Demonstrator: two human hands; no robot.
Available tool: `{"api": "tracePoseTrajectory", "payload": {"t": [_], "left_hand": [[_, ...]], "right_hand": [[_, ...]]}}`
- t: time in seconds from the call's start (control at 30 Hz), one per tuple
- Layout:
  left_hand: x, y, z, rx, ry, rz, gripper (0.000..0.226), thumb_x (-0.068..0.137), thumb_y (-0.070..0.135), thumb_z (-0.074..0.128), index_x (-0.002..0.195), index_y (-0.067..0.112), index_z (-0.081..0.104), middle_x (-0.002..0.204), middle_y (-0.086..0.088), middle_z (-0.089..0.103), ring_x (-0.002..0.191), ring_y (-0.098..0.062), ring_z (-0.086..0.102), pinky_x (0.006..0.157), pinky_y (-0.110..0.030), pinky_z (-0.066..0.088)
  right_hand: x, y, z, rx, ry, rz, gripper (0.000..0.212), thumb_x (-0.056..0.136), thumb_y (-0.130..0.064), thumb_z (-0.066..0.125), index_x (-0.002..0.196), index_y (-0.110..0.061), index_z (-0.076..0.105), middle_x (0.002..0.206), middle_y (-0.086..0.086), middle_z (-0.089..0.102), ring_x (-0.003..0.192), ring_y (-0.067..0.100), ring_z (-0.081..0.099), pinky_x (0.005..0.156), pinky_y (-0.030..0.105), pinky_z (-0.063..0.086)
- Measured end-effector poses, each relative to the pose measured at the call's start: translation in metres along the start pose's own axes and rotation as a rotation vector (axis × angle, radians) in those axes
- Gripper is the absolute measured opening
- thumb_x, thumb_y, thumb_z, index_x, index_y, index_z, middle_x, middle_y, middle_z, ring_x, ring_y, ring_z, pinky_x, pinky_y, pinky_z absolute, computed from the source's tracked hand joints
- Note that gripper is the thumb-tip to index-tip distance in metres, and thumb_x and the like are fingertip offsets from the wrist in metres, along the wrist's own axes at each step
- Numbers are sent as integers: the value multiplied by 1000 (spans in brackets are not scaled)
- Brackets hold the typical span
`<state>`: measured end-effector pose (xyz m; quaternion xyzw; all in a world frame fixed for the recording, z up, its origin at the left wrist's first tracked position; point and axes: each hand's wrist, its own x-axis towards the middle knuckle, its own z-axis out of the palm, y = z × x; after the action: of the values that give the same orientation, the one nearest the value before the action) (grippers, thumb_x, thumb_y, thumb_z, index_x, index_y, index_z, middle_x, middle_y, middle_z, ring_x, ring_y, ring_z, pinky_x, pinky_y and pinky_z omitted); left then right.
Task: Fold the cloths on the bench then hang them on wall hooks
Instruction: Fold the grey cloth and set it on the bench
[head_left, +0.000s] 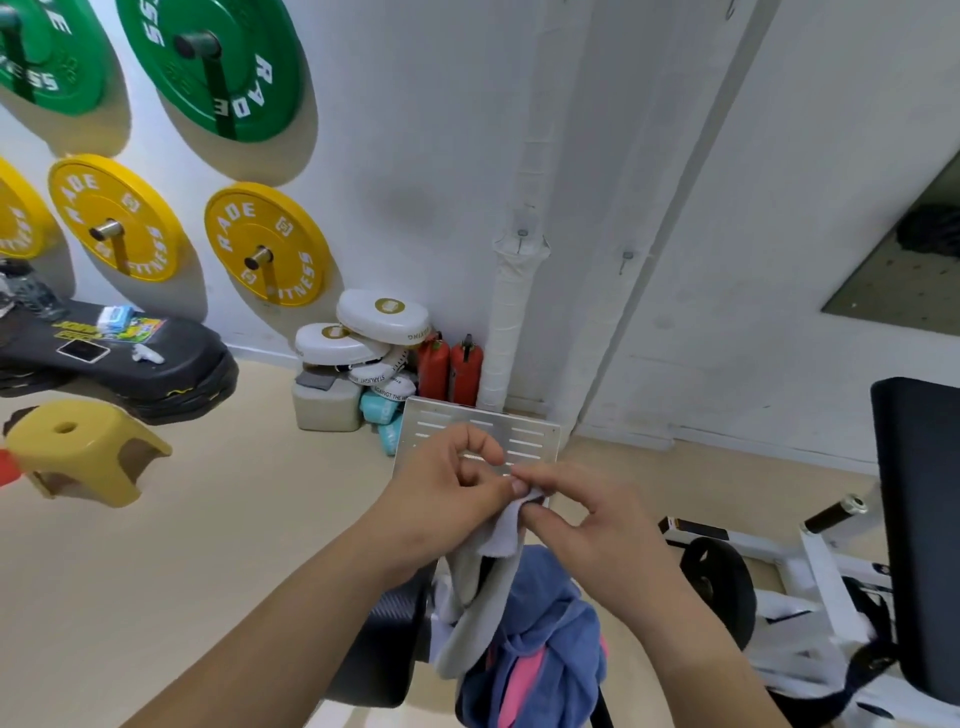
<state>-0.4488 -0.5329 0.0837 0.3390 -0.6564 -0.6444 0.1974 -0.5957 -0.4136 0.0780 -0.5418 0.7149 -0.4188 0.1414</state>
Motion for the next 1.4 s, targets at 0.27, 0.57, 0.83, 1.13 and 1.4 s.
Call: {"api": "tracePoseTrajectory", "payload": {"t": [0.27, 0.57, 0.83, 1.13, 1.4], "left_hand": [[-5, -39, 1, -104, -102, -73, 22, 101, 39, 59, 108, 24, 74, 109, -15, 73, 99, -23, 68, 87, -39, 53], [1, -77, -12, 438, 9, 12, 15, 88, 13, 60, 79, 24, 66, 78, -4, 68, 63, -10, 64, 51, -26, 53], [6, -97, -32, 500, 279, -34, 23, 86, 8, 64, 78, 29, 67, 74, 7, 72, 71, -5, 65, 64, -23, 49], [-9, -4, 10, 338, 108, 309, 25, 95, 6, 61, 99, 25, 76, 83, 15, 73, 76, 4, 66, 69, -8, 48], [-18, -23, 3, 388, 112, 337, 23, 90, 8, 67, 103, 28, 65, 89, 15, 72, 79, -10, 68, 72, -18, 54]], "right_hand": [[-3, 10, 8, 147, 43, 293, 17, 96, -17, 68, 80, -24, 70, 82, -6, 71, 82, 7, 67, 76, 17, 53], [9, 14, -15, 283, 421, 453, 24, 102, -29, 59, 83, -14, 57, 67, 6, 52, 64, 13, 48, 64, 31, 42], [-5, 37, -26, 267, 488, 572, 15, 103, -21, 56, 94, -11, 61, 78, 3, 63, 76, 17, 57, 65, 26, 44], [-18, 0, 1, 446, 3, 373, 49, 99, -1, 57, 125, -41, 67, 86, 8, 72, 84, 19, 70, 84, 22, 56], [-20, -4, 18, 302, -19, 353, 23, 97, -14, 67, 93, -34, 79, 89, -12, 79, 90, 4, 73, 85, 27, 57]]}}
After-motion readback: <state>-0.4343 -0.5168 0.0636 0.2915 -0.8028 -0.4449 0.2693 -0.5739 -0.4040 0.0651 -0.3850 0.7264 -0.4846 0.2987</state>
